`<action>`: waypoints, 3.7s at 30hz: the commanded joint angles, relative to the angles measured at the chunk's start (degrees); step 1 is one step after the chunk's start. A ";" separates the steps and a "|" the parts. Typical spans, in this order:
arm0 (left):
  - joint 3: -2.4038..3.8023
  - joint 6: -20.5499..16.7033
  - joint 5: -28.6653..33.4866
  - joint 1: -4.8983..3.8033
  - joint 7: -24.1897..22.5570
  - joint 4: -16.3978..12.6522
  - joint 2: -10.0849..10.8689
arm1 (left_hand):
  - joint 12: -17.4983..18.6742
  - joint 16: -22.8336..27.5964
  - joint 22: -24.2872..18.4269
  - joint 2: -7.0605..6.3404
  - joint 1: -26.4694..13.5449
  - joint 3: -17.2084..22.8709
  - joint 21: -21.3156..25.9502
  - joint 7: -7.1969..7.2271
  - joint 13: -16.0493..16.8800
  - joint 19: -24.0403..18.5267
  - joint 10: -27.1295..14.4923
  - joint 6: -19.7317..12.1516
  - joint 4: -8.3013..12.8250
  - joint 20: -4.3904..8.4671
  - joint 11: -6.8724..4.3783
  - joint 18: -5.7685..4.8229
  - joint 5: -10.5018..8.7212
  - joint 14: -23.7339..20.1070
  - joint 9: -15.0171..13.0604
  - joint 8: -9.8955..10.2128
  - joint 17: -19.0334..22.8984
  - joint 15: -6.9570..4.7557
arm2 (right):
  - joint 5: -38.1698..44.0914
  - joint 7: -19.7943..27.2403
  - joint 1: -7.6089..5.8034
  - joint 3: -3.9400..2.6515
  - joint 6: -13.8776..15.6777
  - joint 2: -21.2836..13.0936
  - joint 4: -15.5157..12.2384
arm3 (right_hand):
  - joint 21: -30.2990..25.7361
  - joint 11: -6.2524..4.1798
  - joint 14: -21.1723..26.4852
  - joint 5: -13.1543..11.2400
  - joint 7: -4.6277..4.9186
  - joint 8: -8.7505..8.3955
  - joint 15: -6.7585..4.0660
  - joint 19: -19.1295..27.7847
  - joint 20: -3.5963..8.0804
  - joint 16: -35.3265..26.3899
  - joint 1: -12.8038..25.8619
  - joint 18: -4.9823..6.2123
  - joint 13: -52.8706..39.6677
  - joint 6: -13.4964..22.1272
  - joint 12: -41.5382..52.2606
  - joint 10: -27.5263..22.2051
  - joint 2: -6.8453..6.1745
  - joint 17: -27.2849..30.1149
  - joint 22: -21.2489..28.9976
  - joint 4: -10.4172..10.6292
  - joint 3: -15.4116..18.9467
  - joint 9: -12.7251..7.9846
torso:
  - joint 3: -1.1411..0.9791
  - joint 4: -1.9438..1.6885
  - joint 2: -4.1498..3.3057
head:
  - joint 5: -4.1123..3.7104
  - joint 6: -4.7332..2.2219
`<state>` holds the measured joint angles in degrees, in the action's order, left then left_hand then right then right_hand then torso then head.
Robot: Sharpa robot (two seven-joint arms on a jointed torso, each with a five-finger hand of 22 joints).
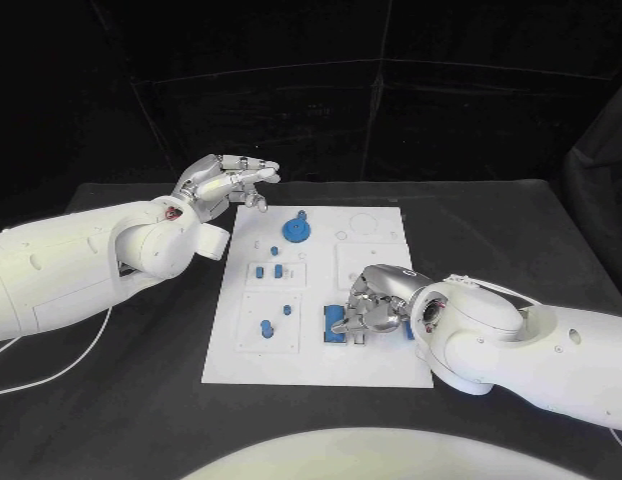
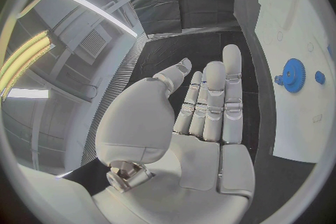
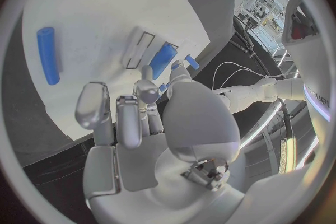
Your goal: Assemble the parts on the task board
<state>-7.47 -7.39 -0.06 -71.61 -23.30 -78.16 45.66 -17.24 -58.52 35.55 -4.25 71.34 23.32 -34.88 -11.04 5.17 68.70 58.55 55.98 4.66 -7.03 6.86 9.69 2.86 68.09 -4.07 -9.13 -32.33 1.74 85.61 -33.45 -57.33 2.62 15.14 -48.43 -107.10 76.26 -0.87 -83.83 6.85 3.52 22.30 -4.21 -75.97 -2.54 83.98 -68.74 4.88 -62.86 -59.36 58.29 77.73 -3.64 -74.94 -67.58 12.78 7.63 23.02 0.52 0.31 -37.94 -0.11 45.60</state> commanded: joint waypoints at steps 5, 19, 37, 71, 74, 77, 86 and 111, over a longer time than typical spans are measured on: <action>0.03 0.66 0.17 -0.07 0.00 0.08 -0.10 | -0.21 0.25 -0.08 0.12 0.36 -0.48 0.32 -0.03 0.04 -0.15 -0.41 -0.34 0.01 -0.38 0.02 0.75 0.02 -0.38 0.08 -0.32 0.08 0.11 | 1.46 1.41 -0.07 -0.02 -1.59 0.02 -0.47 | 0.48 -0.11 -4.21 0.31 -0.38 0.79 -0.21 -0.72 0.30 0.35 -0.64 -0.06 -1.17 -0.64 1.33 1.05 0.52 -5.20 -0.67 -0.05 0.50 0.60 | 0.03 -0.05 0.00 | -0.06 0.00; 0.02 0.54 0.17 -0.07 0.01 -0.06 0.13 | -0.38 0.19 -0.18 0.23 0.36 -0.55 0.43 -0.05 0.03 -0.17 -0.59 -0.47 -0.01 -0.42 0.05 0.75 0.02 -0.49 0.08 -0.43 0.21 0.15 | 1.57 2.26 -0.07 -0.02 1.75 -0.46 -0.15 | 0.62 -0.25 -4.26 1.29 -0.47 1.07 -0.38 -0.91 0.52 0.48 -1.56 -0.12 -1.47 -0.22 1.47 1.30 1.60 -5.46 -0.93 -0.02 1.16 1.13 | 0.07 -0.01 0.00 | -0.15 0.06; 0.01 0.50 0.17 -0.06 -0.11 -0.14 0.38 | -0.62 0.10 -0.29 0.22 -0.07 -0.93 0.55 -0.13 0.04 -0.16 -0.73 -0.58 -0.27 -0.47 0.13 0.73 0.00 -0.57 0.07 -0.57 0.34 0.22 | -5.30 2.81 -0.50 -0.10 2.06 -15.34 -5.28 | 0.34 0.90 -4.24 10.74 0.96 -2.59 0.55 -0.63 -0.25 0.50 -4.84 -0.06 -0.87 2.68 -0.28 0.30 4.17 -5.69 -0.68 -0.30 2.43 0.07 | -0.08 0.09 -0.07 | -2.89 -1.18; -0.01 0.79 0.17 -0.04 -0.09 -0.19 0.56 | -1.08 -0.11 -0.49 0.42 0.25 -1.24 0.73 -0.06 0.06 -0.07 -1.02 -0.78 -0.11 -0.50 0.07 0.77 0.02 -0.67 0.06 -0.86 0.60 0.20 | 4.51 0.55 -0.30 0.00 -8.23 -12.88 -0.99 | -0.52 0.58 -3.90 7.21 0.50 -2.43 0.34 0.12 -0.14 -0.50 -4.92 0.18 0.27 0.85 -2.22 -0.27 3.80 -4.39 0.35 0.14 4.81 0.83 | 0.00 0.00 0.00 | -3.34 -0.44; -0.01 0.80 0.17 -0.03 -0.08 -0.17 0.56 | -1.08 -0.11 -0.49 0.42 0.25 -1.24 0.73 -0.06 0.06 -0.07 -1.02 -0.78 -0.11 -0.50 0.07 0.77 0.02 -0.67 0.06 -0.86 0.60 0.20 | 5.29 0.52 -0.27 0.01 -8.96 -12.36 -0.62 | -0.61 0.56 -3.89 7.20 0.49 -2.48 0.32 0.17 -0.13 -0.57 -5.66 0.19 0.31 0.82 -2.35 -0.31 3.77 -4.34 0.42 -0.28 4.88 0.96 | 0.01 -0.04 -0.02 | -3.39 -0.34; -0.01 0.80 0.17 -0.03 -0.07 -0.18 0.57 | -1.08 -0.11 -0.49 0.42 0.25 -1.24 0.73 -0.06 0.06 -0.07 -1.02 -0.78 -0.11 -0.50 0.07 0.77 0.02 -0.67 0.06 -0.86 0.60 0.20 | 6.64 0.49 -0.17 0.02 -9.90 -11.71 -0.26 | -0.74 0.55 -3.87 7.29 0.50 -2.62 0.29 0.24 -0.11 -0.69 -7.04 0.21 0.40 0.86 -2.58 -0.41 3.67 -4.22 0.52 -1.16 4.90 1.12 | 0.05 -0.05 -0.03 | -3.39 -0.25; -0.01 0.80 0.17 -0.03 -0.03 -0.17 0.62 | -1.08 -0.11 -0.49 0.42 0.25 -1.24 0.73 -0.06 0.06 -0.07 -1.02 -0.78 -0.11 -0.50 0.07 0.77 0.02 -0.67 0.06 -0.86 0.60 0.20 | 13.08 0.45 0.50 0.04 -13.38 -9.88 0.29 | -1.39 0.64 -3.69 4.18 0.73 -3.53 0.34 0.69 -0.10 -1.39 -12.08 0.32 1.25 1.22 -4.10 -1.16 3.76 -3.42 1.19 -4.63 4.15 1.27 | 0.06 -0.06 0.02 | -3.41 0.02; -0.04 0.83 0.17 -0.02 0.08 -0.28 0.88 | -1.20 -0.17 -0.53 0.46 0.39 -1.27 0.77 -0.07 0.05 -0.04 -1.10 -0.84 -0.02 -0.49 0.07 0.77 0.02 -0.70 0.06 -0.94 0.67 0.19 | -5.50 3.49 0.98 0.01 4.14 -11.27 -3.51 | -0.78 0.96 -4.05 13.84 1.37 -9.77 0.61 -0.30 -0.31 -0.88 -13.32 0.08 0.69 0.54 -4.21 -1.09 5.22 -4.73 -0.08 -5.46 -10.79 -2.23 | 0.09 -0.11 0.03 | -2.95 0.06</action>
<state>-7.55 -7.19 -0.06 -71.56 -23.03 -78.30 46.52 -18.08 -58.52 35.07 -3.99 71.60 22.05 -34.40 -11.04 5.17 68.53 57.73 55.58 4.36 -7.20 6.86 9.68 2.87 67.89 -4.07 -9.88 -31.71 1.95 86.97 -31.90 -56.29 2.66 13.47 -59.66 -110.15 75.22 -0.06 -84.03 20.45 4.89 12.94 -3.97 -75.87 -2.87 82.84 -83.77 4.88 -61.99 -58.37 53.71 76.16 2.28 -74.94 -67.60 7.00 -2.50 20.74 0.55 0.20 -37.92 -3.08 45.65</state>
